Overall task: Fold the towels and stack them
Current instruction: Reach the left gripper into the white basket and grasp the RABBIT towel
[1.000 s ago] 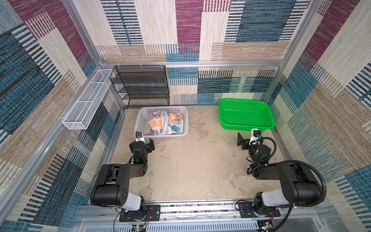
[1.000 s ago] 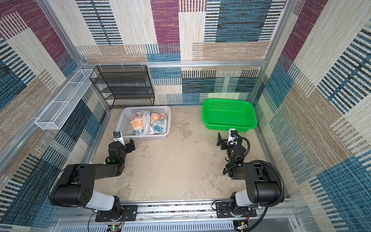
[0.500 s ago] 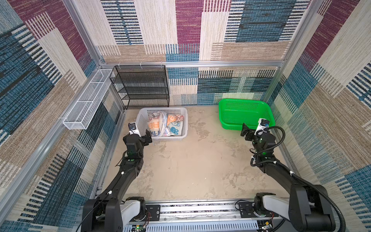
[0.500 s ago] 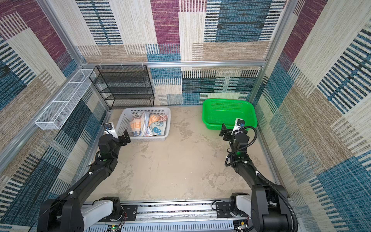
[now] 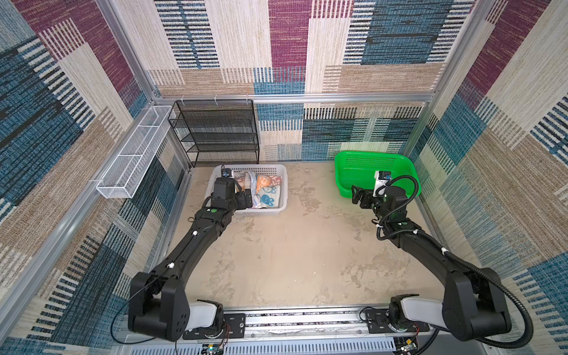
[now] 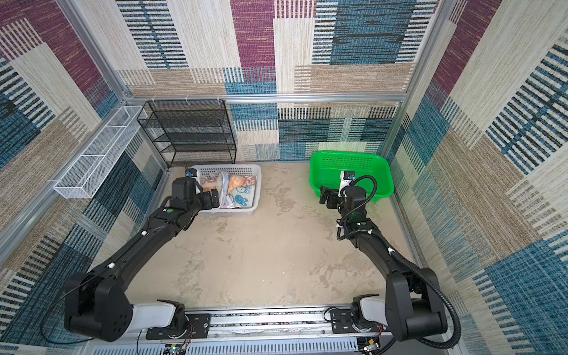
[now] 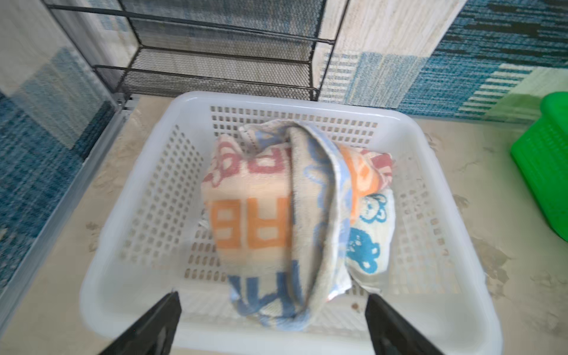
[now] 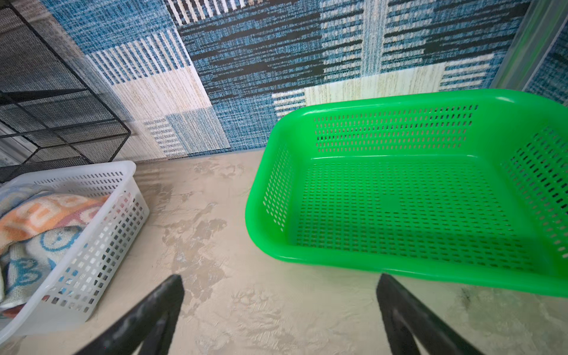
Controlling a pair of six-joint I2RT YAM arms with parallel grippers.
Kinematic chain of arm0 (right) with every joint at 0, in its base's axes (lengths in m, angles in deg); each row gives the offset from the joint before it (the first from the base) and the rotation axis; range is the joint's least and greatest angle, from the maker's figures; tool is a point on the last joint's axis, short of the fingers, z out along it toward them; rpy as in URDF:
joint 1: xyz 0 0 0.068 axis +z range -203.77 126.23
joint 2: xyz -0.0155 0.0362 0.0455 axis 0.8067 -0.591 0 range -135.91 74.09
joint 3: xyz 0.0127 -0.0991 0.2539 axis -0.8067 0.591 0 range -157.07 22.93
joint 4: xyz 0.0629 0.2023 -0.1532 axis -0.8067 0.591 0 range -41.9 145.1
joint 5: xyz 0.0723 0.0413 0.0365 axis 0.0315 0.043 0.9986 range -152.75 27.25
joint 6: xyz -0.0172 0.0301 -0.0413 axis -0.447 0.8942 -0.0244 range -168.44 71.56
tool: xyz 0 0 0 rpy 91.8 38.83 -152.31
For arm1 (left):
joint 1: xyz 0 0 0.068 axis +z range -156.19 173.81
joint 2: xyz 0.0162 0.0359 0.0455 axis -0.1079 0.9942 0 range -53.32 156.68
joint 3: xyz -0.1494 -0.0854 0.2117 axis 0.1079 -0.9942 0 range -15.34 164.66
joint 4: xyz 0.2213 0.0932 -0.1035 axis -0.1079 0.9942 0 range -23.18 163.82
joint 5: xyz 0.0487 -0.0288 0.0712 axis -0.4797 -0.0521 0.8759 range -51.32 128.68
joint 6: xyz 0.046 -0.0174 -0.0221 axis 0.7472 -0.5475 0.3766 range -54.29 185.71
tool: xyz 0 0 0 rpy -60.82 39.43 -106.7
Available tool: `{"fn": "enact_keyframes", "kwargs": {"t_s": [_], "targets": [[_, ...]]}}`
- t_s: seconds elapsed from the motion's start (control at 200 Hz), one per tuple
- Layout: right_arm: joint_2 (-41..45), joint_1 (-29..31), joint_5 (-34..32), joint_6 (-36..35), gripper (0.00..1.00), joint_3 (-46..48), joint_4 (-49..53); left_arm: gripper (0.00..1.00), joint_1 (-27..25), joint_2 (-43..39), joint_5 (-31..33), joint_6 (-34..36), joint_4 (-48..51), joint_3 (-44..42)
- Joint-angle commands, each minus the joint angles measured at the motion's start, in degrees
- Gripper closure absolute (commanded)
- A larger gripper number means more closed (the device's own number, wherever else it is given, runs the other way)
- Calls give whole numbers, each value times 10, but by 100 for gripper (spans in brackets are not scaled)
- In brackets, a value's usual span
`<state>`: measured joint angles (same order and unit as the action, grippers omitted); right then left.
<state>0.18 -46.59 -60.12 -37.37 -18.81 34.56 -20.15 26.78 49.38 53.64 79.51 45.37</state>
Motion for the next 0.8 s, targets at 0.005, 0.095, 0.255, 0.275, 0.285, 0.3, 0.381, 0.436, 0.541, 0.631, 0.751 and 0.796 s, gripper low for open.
{"fn": "enact_keyframes", "kwargs": {"t_s": [0.005, 0.095, 0.255, 0.275, 0.285, 0.3, 0.381, 0.436, 0.541, 0.631, 0.751, 0.796], "targets": [[-11, 4, 23, 25, 0, -11, 20, 5, -22, 59, 16, -20, 50, 57], [-15, 5, 26, 29, 0, -11, 19, 13, -25, 114, 14, -34, 64, 105], [-13, 6, 33, 29, 0, -8, 15, 34, -26, 191, 34, -55, 92, 176], [-13, 6, 34, 28, 0, -8, 14, 37, -26, 198, 33, -57, 93, 182], [-13, 6, 35, 28, 0, -8, 14, 38, -26, 201, 32, -58, 93, 185], [-13, 6, 35, 27, 0, -8, 13, 40, -26, 204, 31, -60, 93, 189], [-14, 6, 36, 26, 0, -9, 13, 48, -26, 223, 17, -62, 94, 207], [-15, 6, 38, 25, 0, -7, 13, 54, -26, 234, 14, -67, 94, 214], [-17, 5, 41, 25, 1, -6, 11, 77, -26, 249, 11, -73, 99, 226], [-19, 6, 44, 25, 1, -5, 7, 100, -26, 248, 2, -76, 102, 232], [-20, 5, 47, 26, 1, -2, 4, 100, -30, 229, -10, -70, 102, 235], [-21, 6, 49, 28, 1, -1, 1, 100, -33, 217, -15, -64, 102, 237]]}}
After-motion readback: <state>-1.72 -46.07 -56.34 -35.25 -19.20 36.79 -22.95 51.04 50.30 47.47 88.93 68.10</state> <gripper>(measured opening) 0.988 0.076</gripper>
